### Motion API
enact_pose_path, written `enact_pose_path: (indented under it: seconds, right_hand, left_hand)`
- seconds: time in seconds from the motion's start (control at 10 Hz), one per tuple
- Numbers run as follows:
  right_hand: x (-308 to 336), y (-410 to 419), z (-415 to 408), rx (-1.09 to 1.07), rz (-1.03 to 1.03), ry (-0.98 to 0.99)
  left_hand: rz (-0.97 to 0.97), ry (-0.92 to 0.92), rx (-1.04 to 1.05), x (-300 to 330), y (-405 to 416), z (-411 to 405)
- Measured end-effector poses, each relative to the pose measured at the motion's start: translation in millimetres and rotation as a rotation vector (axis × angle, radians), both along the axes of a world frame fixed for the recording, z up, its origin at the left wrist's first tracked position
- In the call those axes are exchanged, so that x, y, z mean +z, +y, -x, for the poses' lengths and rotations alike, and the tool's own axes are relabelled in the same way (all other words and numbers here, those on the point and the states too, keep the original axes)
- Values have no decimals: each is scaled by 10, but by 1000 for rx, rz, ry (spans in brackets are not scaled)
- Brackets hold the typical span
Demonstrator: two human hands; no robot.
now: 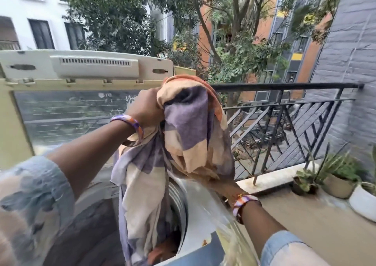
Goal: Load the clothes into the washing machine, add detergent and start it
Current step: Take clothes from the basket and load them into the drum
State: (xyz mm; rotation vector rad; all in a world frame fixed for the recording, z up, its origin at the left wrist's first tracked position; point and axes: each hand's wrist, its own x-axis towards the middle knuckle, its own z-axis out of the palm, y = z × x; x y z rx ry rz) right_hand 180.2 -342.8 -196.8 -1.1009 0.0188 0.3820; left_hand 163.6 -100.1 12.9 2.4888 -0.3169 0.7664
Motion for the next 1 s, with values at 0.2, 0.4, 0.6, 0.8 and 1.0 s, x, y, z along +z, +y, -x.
enact_pose_path:
  seconds: [0.2,0.4,0.6,0.8,1.0]
  right_hand:
    - [1148,530,-12,-397,592,-307]
    - [1852,1228,172,210,35,-553]
    - [1498,1889,110,149,258,-572]
    - [691,2226,8,66,479,-441]
    - [-79,2312,-97,348,1025,-666]
  left_hand:
    - [-75,-47,65,-12,453,49]
    - [-125,-92,116,-22,890,255]
    - [-231,119,111,-312,1112,441]
    - [-452,522,217,-992,1405,495]
    - [-662,1117,95,-1497,1610,423]
